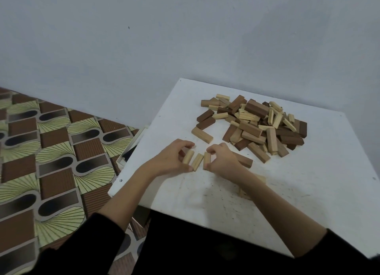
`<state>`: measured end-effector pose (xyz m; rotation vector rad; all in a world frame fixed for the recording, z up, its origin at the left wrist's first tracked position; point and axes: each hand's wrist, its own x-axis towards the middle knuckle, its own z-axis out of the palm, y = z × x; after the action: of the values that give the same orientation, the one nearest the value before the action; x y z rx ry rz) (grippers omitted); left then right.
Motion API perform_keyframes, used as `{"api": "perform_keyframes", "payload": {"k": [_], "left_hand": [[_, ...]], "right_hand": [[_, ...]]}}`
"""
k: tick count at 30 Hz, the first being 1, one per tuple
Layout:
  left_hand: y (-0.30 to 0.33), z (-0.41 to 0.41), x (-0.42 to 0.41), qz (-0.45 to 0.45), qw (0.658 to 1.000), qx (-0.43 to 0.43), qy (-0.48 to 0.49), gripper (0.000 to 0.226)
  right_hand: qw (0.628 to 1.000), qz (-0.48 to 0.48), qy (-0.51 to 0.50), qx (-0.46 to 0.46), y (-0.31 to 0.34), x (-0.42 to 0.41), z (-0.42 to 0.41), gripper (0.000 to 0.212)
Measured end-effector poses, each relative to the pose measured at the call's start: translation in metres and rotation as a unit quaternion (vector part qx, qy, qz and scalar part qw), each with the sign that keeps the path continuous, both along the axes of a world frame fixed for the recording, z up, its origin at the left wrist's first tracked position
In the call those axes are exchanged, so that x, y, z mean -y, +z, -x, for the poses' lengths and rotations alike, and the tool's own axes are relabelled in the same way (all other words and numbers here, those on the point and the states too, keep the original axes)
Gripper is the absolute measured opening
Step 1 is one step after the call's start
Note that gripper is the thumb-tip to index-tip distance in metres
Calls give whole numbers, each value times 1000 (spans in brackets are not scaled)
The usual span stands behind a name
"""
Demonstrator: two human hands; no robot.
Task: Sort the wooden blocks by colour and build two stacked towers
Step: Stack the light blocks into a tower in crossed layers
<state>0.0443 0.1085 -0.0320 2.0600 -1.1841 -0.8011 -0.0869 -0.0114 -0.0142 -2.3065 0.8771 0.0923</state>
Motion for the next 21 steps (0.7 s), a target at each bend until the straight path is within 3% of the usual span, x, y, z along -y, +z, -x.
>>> {"api": "perform_keyframes", "payload": {"k": [8, 21], "left_hand": [[-8, 8, -2, 36, 999, 22, -29, 80], [-23, 6, -3, 96, 995, 0, 23, 78]], "right_hand": [[997, -45, 13, 66, -13, -11, 0, 79], [986, -52, 72, 139, -18, -10, -7, 67]]}}
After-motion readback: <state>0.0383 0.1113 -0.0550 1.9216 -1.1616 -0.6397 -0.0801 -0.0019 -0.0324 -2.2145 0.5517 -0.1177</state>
